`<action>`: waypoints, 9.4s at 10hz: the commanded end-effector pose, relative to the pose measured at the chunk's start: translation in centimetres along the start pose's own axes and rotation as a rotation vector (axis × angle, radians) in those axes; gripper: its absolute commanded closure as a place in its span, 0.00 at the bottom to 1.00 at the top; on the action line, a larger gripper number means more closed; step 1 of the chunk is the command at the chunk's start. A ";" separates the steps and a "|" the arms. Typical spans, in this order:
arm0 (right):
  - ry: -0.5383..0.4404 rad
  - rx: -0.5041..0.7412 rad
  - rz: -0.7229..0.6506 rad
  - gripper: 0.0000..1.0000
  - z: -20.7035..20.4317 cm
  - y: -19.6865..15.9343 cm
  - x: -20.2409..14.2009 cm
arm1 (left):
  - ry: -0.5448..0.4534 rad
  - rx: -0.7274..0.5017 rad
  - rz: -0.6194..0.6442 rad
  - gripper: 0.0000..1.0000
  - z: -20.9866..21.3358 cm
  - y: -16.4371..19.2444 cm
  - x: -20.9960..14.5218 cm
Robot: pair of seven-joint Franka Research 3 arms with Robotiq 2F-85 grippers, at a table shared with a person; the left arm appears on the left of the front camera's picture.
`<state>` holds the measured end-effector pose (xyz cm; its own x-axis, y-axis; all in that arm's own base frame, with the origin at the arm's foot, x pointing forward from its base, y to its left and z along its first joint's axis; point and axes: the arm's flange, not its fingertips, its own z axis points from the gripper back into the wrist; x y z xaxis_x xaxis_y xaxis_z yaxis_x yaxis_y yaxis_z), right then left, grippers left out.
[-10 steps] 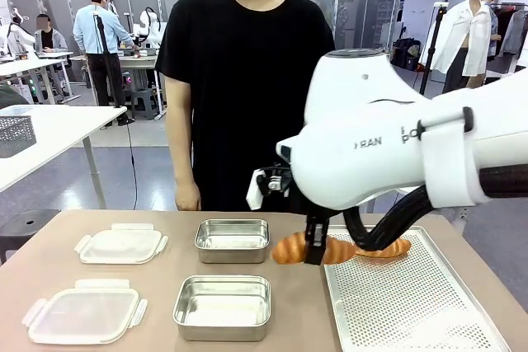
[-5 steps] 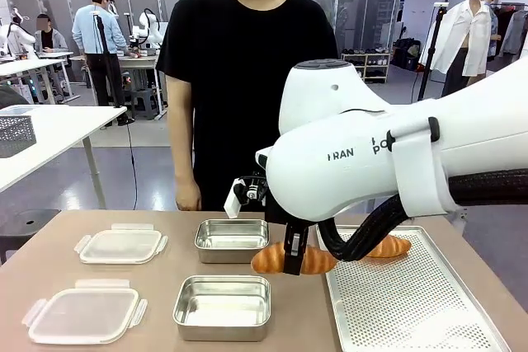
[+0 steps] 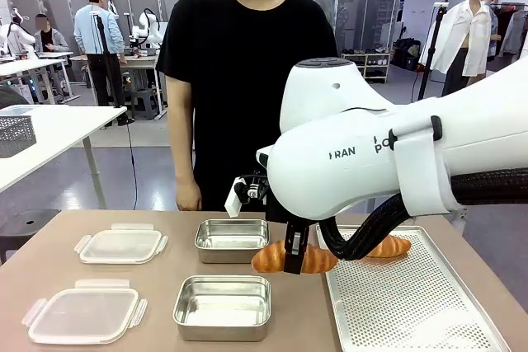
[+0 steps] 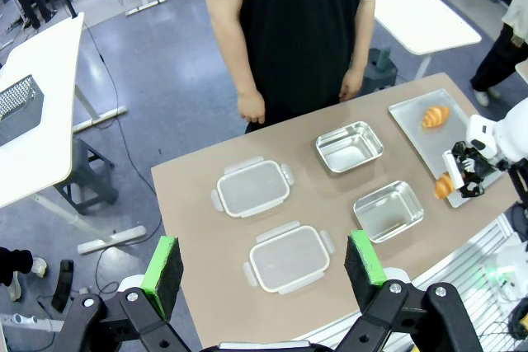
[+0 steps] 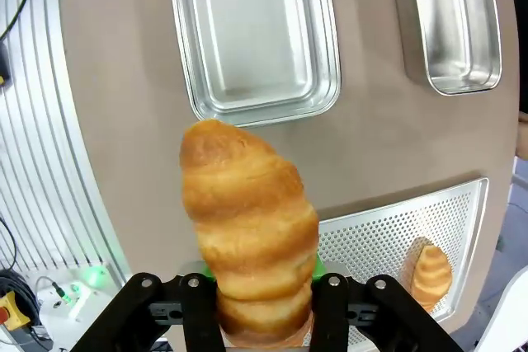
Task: Place the bread into the airtight container.
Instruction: Pick up a Butter Roll and place it into an empty Airtight Container.
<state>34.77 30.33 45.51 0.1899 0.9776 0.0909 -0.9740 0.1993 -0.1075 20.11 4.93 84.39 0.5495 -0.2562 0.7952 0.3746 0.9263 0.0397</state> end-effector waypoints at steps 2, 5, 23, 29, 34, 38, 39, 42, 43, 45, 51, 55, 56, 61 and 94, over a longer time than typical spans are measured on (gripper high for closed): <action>-0.059 -0.023 0.025 0.65 -1.0 1.0 3.4 | -0.001 -0.002 -0.002 0.00 0.2 0.0 0.0; -0.078 0.038 0.044 0.65 -3.2 0.7 7.5 | -0.001 -0.002 -0.002 0.00 0.2 0.0 0.0; -0.033 0.161 0.021 0.00 -11.0 -0.2 12.1 | -0.001 -0.002 -0.002 0.00 0.2 0.0 0.0; -0.036 0.164 0.051 0.00 -11.3 -0.5 12.1 | -0.001 -0.002 -0.002 0.00 0.2 0.0 0.0; -0.036 0.164 0.051 0.00 -11.3 -0.5 12.1 | -0.001 -0.002 -0.002 0.00 0.2 0.0 0.0; -0.034 0.166 0.050 0.00 -11.3 -0.6 12.0 | -0.001 -0.002 -0.002 0.00 0.2 0.0 0.0; -0.043 0.192 0.028 0.00 -7.5 -0.8 10.9 | -0.001 -0.002 -0.002 0.00 0.2 0.0 0.0; -0.090 0.103 -0.105 0.00 2.6 -2.8 6.7 | -0.001 -0.002 -0.002 0.00 0.2 0.0 0.0; -0.096 0.091 -0.164 0.00 5.0 -3.9 4.4 | -0.001 -0.002 -0.002 0.00 0.2 0.0 0.0; -0.145 0.024 -0.274 0.00 10.8 -5.1 -1.0 | -0.001 -0.002 -0.002 0.00 0.2 0.0 0.0; -0.228 -0.057 -0.677 0.00 13.6 -6.8 -19.2 | -0.001 -0.002 -0.002 0.00 0.2 0.0 0.0; -0.369 -0.065 -0.589 0.00 10.1 -7.0 -29.8 | -0.001 -0.002 -0.002 0.00 0.2 0.0 0.0; -0.404 -0.115 -0.532 0.00 8.6 -7.6 -31.2 | -0.001 -0.002 -0.002 0.00 0.2 0.0 0.0; -0.563 -0.114 -0.341 0.00 3.4 -10.9 -30.1 | -0.001 -0.002 -0.002 0.00 0.2 0.0 0.0; -1.131 -0.337 -0.895 0.00 8.8 -1.9 -52.8 | -0.001 -0.002 -0.002 0.00 0.2 0.0 0.0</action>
<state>25.26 -22.19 49.81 0.3705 -0.0246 0.9285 -0.4755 0.8537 0.2123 20.08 4.98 84.42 0.5493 -0.2552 0.7957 0.3734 0.9268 0.0395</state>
